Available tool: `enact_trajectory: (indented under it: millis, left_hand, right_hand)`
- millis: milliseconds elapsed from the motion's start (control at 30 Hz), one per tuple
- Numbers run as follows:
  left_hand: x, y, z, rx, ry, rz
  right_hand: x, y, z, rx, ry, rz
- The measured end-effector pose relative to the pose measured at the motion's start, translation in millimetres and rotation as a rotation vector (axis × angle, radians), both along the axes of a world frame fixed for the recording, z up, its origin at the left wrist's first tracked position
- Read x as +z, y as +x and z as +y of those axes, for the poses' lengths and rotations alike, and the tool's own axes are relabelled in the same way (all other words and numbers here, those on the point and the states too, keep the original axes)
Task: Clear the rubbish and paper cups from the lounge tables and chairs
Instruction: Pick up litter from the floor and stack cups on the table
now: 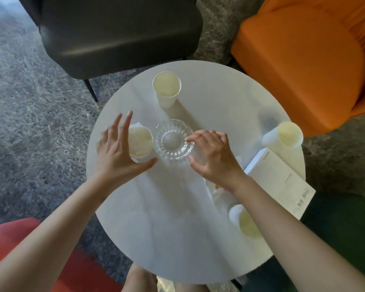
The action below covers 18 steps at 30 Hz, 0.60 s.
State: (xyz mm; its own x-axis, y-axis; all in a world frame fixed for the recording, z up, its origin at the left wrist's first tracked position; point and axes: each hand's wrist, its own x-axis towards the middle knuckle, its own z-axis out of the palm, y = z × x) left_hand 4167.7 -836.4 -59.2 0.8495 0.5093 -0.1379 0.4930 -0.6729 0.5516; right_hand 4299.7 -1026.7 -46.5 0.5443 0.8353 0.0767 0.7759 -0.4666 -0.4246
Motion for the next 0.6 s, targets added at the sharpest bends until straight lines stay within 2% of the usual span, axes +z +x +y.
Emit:
enact_trajectory:
  millis: [167, 333, 467, 600]
  left_hand:
    - [32, 15, -29, -0.072, 0.138, -0.16]
    - [33, 40, -70, -0.205, 0.139, -0.213]
    - [12, 48, -108, -0.357, 0.083, -0.093]
    - [-13, 55, -141, -0.491, 0.096, 0.102]
  right_hand:
    - [-7, 19, -45, 0.037, -0.195, 0.065]
    - [-15, 23, -73, 0.064, -0.289, 0.072]
    - [-19, 30, -90, 0.126, -0.419, 0.065]
    - [-27, 32, -99, 0.172, -0.505, -0.047]
